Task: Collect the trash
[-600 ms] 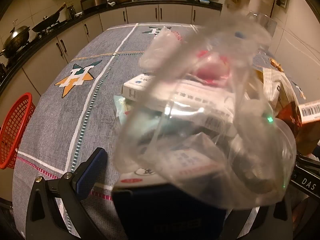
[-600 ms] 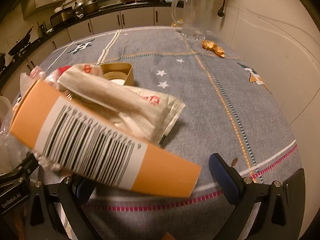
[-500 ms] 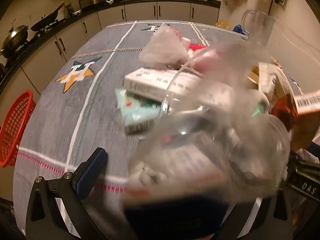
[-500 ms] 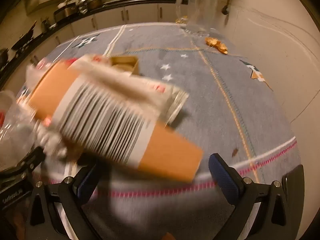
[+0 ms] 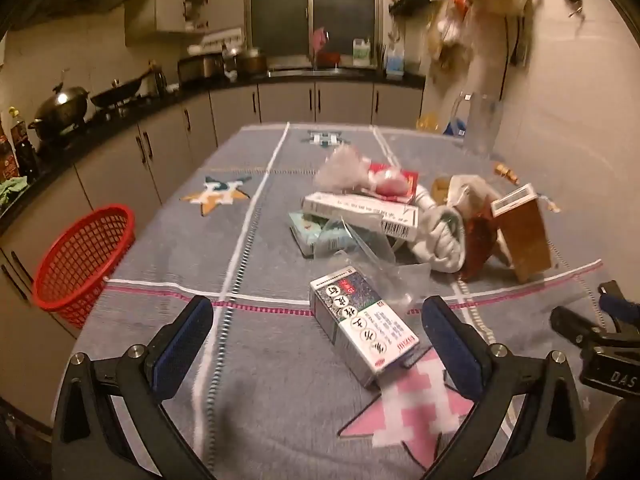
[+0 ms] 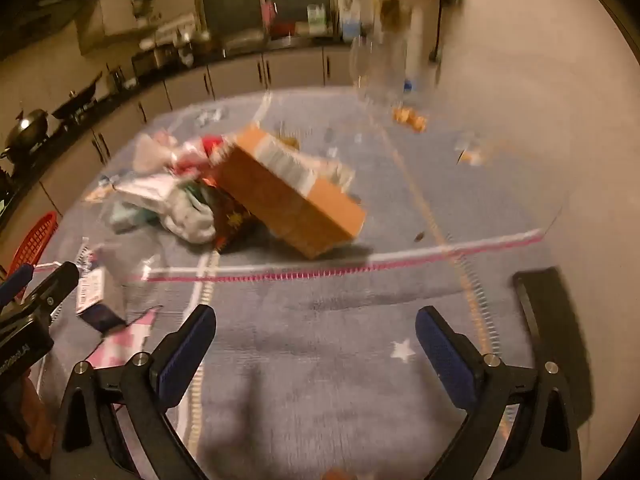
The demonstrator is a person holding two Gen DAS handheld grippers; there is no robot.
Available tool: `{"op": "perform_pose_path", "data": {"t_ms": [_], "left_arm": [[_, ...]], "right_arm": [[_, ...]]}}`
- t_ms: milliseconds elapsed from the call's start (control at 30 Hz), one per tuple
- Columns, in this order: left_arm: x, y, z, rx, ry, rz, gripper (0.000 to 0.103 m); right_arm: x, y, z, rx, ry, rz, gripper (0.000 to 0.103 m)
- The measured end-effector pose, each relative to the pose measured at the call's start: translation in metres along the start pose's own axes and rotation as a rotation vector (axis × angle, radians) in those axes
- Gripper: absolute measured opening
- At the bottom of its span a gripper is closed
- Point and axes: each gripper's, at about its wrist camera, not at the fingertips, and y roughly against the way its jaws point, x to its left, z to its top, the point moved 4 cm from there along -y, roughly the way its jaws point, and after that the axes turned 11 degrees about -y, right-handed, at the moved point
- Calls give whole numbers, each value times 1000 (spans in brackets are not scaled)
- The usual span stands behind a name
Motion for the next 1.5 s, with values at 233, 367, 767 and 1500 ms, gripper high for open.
{"op": "perform_pose_path", "data": {"t_ms": [233, 367, 767, 1500], "left_arm": [[12, 36, -29, -22, 46, -5, 103], [23, 41, -43, 1, 79, 12, 103], [24, 48, -49, -26, 67, 14, 103], [28, 38, -49, -3, 11, 74, 103]], "right_arm": [[14, 41, -20, -102, 10, 115, 101], [24, 45, -21, -98, 62, 122, 93], [30, 41, -28, -104, 65, 64, 90], [43, 31, -37, -102, 136, 40, 88]]}}
